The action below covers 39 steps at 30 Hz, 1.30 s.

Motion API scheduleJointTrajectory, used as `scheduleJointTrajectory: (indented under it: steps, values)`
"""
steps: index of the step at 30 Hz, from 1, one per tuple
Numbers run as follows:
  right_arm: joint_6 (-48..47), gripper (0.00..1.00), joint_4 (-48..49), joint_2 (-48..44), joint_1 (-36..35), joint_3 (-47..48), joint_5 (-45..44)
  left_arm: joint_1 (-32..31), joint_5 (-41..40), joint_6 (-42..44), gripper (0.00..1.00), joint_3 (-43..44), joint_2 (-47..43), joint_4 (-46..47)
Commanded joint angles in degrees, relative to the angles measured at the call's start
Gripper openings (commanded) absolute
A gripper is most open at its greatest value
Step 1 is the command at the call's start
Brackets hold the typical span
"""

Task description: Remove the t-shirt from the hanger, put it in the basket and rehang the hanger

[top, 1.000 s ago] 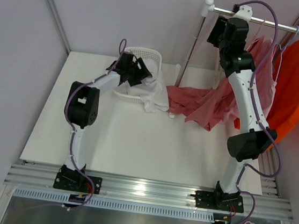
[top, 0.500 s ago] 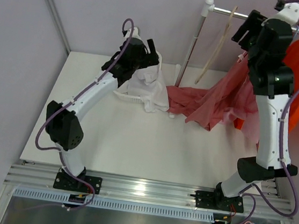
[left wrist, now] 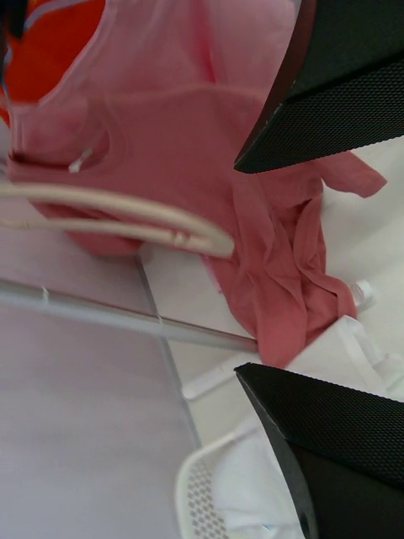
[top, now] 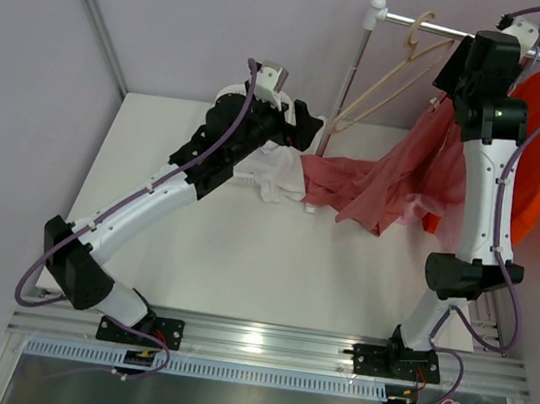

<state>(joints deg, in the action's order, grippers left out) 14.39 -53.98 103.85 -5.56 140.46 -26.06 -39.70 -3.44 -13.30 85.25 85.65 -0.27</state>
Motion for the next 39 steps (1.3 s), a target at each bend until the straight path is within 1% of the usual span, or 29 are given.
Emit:
scheduleJointTrajectory:
  steps: [1,6,8,16,24,27,28,30,31,33,34,35,36,37,39]
  values:
    - [0.02,0.69,-0.69,-0.06,0.46,0.95,0.58,-1.08,8.09,4.94,0.99,-1.05,-4.78,7.21]
    - [-0.94,0.68,1.33,1.00,0.38,0.60,-1.97,-2.83,11.61,6.44,0.99,-1.23,-4.96,6.78]
    - [-1.21,0.67,1.59,1.96,0.11,0.78,-4.25,-3.45,11.53,6.62,0.99,-0.88,-4.70,5.99]
    - [-2.17,0.62,4.40,4.87,0.11,0.43,-5.66,-6.44,11.62,7.67,0.99,-0.88,-4.88,5.20]
    - [-3.93,0.63,7.57,6.10,-1.02,0.60,-5.49,-8.19,11.88,7.50,0.99,-1.76,-3.65,5.72]
    - [-5.16,0.64,9.05,5.40,-2.52,-0.18,-8.73,-8.63,11.97,7.94,1.00,-1.76,-3.47,5.90]
    - [-5.25,0.61,9.50,5.39,-2.61,-0.89,-8.74,-8.72,12.23,7.94,0.99,-1.58,-3.12,5.81]
    - [-5.43,0.48,9.59,6.01,-2.52,-0.28,-9.09,-8.72,12.32,8.03,1.00,-1.23,-2.77,5.46]
    - [-5.51,0.43,9.50,6.79,-2.61,0.42,-9.44,-8.81,12.32,8.03,1.00,-0.97,-2.50,5.20]
    - [-5.60,0.44,9.85,7.15,-2.70,0.43,-10.32,-8.81,12.41,8.03,1.00,-1.14,-2.33,5.11]
    - [-5.78,0.42,9.94,7.33,-2.79,0.34,-10.41,-8.81,12.41,8.11,1.00,-1.32,-2.41,5.19]
    - [-5.87,0.35,9.77,7.68,-2.79,0.51,-10.50,-8.81,12.32,8.20,0.99,-1.67,-2.41,5.20]
    - [-5.69,0.31,9.85,7.68,-2.79,0.69,-10.76,-8.81,12.32,8.20,1.00,-1.84,-2.50,5.20]
    - [-5.60,0.22,9.77,7.85,-2.87,0.69,-10.85,-8.81,12.32,8.20,1.00,-1.93,-2.59,5.28]
    - [-5.52,0.20,9.85,7.77,-2.96,0.60,-11.11,-8.81,12.23,8.29,0.99,-2.46,-2.77,5.28]
